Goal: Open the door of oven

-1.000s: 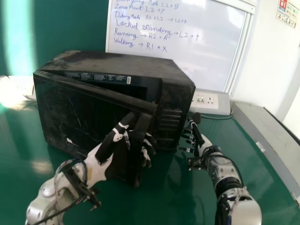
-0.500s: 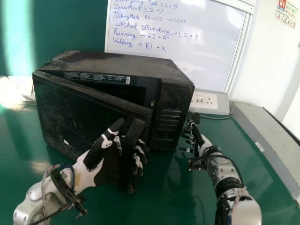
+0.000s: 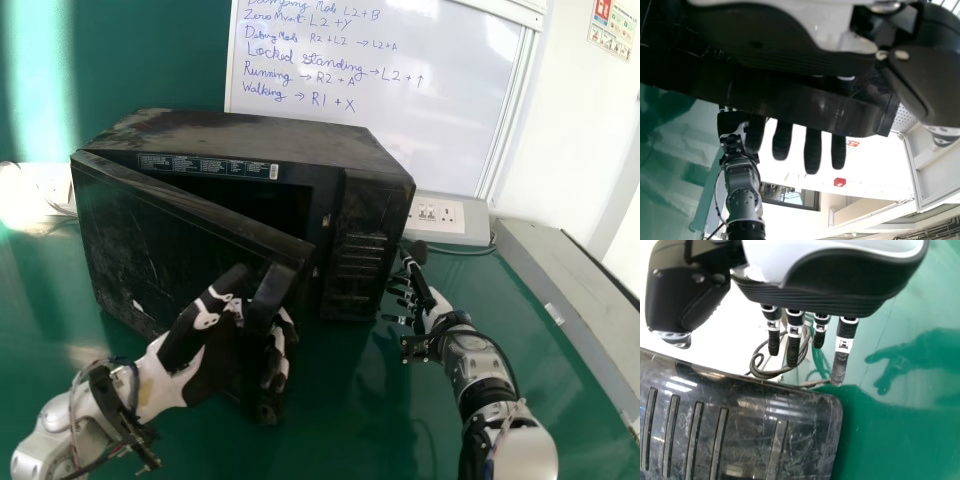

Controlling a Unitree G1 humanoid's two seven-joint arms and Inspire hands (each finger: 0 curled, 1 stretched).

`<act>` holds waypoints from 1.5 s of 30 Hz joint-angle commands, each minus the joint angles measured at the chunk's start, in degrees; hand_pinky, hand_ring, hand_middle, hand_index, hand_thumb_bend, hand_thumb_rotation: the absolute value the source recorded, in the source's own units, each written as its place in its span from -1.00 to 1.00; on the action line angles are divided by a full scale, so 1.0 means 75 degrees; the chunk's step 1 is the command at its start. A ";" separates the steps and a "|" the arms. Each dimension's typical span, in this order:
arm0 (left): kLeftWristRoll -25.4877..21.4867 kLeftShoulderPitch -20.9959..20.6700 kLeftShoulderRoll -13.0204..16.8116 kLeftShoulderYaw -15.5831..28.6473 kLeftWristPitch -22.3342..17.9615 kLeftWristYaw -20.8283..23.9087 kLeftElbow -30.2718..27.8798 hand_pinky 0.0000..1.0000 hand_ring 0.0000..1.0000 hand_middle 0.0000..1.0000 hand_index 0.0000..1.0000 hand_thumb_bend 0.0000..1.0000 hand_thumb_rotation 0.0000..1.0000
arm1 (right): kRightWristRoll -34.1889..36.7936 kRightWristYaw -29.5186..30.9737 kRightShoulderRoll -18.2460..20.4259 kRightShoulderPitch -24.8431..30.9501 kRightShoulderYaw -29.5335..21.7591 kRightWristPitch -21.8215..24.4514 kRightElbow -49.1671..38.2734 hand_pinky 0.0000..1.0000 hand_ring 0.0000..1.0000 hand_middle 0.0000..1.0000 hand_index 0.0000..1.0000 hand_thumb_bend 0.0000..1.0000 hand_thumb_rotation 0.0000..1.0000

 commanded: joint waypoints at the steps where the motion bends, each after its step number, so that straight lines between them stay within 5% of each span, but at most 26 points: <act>1: -0.0390 -0.0203 0.0232 0.0335 -0.0348 -0.0328 0.0027 -0.88 -0.80 -0.70 -0.06 0.04 -0.89 | 0.0038 -0.0031 0.0026 -0.0047 -0.0036 0.0000 0.0053 0.20 0.32 0.68 0.82 0.61 0.46; 10: -0.0623 -0.0148 0.0555 0.0606 -0.0515 -0.0891 0.0076 -0.91 -0.83 -0.73 -0.06 0.04 -0.90 | -0.0010 -0.0061 0.0034 -0.0046 0.0012 -0.0016 0.0037 0.20 0.32 0.66 0.82 0.61 0.48; 19: -0.0901 -0.0258 0.1924 0.0820 -0.0118 -0.1735 -0.0427 -0.94 -0.86 -0.74 -0.06 0.03 -0.91 | -0.0014 -0.0022 0.0038 -0.0032 0.0021 -0.0054 0.0046 0.19 0.29 0.68 0.82 0.64 0.48; 32: -0.2030 -0.0610 0.3854 0.1345 0.1673 -0.2673 -0.0107 -0.98 -0.91 -0.82 -0.06 0.01 -0.94 | 0.0132 -0.0029 0.0036 -0.0048 -0.0147 0.0056 0.0047 0.23 0.32 0.70 0.83 0.67 0.43; 36: -0.2032 -0.0718 0.3881 0.1537 0.1123 -0.3084 0.0153 -1.00 -0.92 -0.82 -0.06 0.01 -0.93 | 0.0037 -0.0038 0.0017 -0.0030 -0.0076 0.0013 0.0045 0.22 0.32 0.70 0.83 0.69 0.48; 39: -0.2257 -0.0941 0.4128 0.1592 0.1450 -0.3538 0.0535 -0.97 -0.89 -0.78 -0.06 0.02 -0.92 | 0.0031 -0.0044 0.0011 -0.0027 -0.0065 0.0009 0.0045 0.23 0.32 0.70 0.83 0.67 0.48; 41: -0.1831 -0.0868 0.4015 0.1795 0.0471 -0.3577 0.0529 -0.95 -0.88 -0.77 -0.06 0.02 -0.92 | 0.0032 -0.0018 0.0005 -0.0028 -0.0061 0.0014 0.0045 0.23 0.32 0.71 0.83 0.67 0.48; 45: -0.1751 -0.0613 0.3831 0.2524 -0.0391 -0.3281 0.0638 -0.99 -0.93 -0.82 -0.06 0.03 -0.90 | -0.0043 -0.0024 -0.0010 -0.0010 0.0016 -0.0047 0.0043 0.23 0.34 0.71 0.84 0.64 0.51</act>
